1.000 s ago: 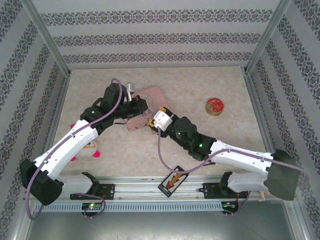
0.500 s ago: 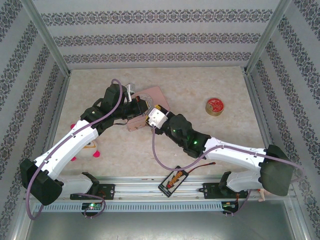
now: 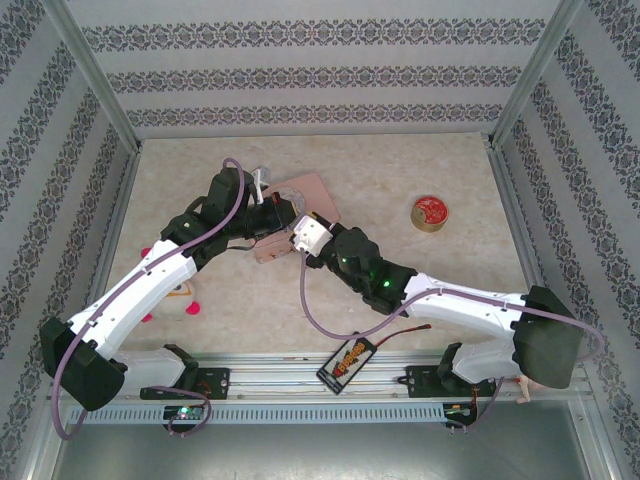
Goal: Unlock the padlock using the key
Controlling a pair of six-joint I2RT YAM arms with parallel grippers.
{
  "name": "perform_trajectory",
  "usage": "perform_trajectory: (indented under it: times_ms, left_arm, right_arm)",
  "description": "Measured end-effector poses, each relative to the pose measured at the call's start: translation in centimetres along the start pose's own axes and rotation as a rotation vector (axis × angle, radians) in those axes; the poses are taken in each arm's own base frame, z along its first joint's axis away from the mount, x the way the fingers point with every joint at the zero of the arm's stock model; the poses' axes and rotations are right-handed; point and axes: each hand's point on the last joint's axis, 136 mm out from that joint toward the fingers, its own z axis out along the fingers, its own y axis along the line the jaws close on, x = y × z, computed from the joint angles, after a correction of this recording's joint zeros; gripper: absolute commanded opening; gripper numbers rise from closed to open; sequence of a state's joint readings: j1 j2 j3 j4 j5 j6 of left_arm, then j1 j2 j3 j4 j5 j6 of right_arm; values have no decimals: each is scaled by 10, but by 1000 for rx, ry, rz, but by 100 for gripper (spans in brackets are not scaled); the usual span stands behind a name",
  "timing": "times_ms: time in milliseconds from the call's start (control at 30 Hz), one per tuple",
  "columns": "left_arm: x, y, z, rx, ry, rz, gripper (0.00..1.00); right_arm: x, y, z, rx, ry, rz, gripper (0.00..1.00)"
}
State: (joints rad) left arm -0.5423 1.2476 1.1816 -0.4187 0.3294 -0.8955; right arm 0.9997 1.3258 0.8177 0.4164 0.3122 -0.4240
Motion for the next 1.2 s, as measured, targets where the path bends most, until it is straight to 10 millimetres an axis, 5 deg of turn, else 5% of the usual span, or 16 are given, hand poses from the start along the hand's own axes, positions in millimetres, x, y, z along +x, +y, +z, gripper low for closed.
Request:
perform_trajectory:
  times_ms: [500,767,1000,1200]
  left_arm:
    - [0,-2,0,11,-2,-5,0]
    - [-1,-3,-3,17,-12,-20,52]
    - [-19,-6,-31,36,-121,16,77]
    - [-35,-9,-73,50,-289,146,86]
  right_arm:
    - [5,1,5,17,21,-3,0]
    - [6,0,5,23,23,16,0]
    - [5,-11,-7,-23,28,134,0]
    - [10,-52,-27,-124,18,431,0]
